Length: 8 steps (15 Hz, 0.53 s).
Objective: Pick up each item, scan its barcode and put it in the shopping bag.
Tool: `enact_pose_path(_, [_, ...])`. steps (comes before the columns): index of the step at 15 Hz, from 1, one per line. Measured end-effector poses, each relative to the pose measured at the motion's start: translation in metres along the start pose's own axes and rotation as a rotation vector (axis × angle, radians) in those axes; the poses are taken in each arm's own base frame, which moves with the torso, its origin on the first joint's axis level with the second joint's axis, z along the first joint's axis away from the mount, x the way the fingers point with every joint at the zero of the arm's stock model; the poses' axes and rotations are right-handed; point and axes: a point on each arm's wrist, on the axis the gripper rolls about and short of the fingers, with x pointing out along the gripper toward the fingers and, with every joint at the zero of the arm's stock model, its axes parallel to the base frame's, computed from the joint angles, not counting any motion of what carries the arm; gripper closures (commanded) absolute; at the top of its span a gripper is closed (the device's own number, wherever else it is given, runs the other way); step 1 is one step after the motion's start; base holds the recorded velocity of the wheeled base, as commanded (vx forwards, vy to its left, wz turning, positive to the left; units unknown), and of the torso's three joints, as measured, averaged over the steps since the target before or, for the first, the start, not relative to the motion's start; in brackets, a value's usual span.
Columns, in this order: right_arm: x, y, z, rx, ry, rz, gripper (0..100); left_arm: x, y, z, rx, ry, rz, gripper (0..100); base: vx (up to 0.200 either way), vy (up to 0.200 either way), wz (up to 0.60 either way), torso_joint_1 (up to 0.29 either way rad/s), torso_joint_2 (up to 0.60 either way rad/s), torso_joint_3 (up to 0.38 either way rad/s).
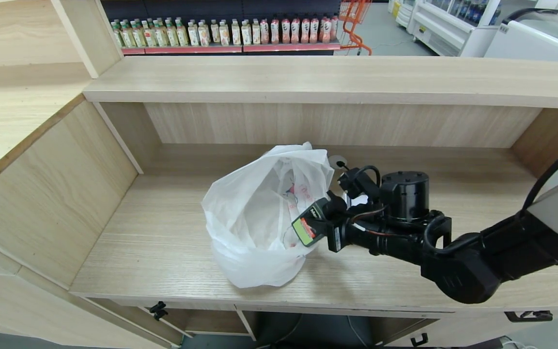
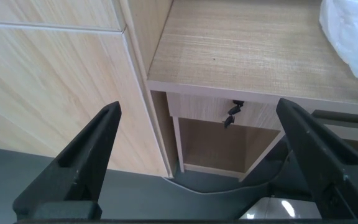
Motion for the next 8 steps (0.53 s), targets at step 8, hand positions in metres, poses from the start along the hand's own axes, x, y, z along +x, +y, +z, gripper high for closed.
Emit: enact_pose_path(8, [0.035,-0.003,0.009,-0.019,-0.066,0.012,100,0.000,0.000,0.000,0.000,0.000,0.000,0,0.000,0.000,0.00,0.000,0.00,0.000])
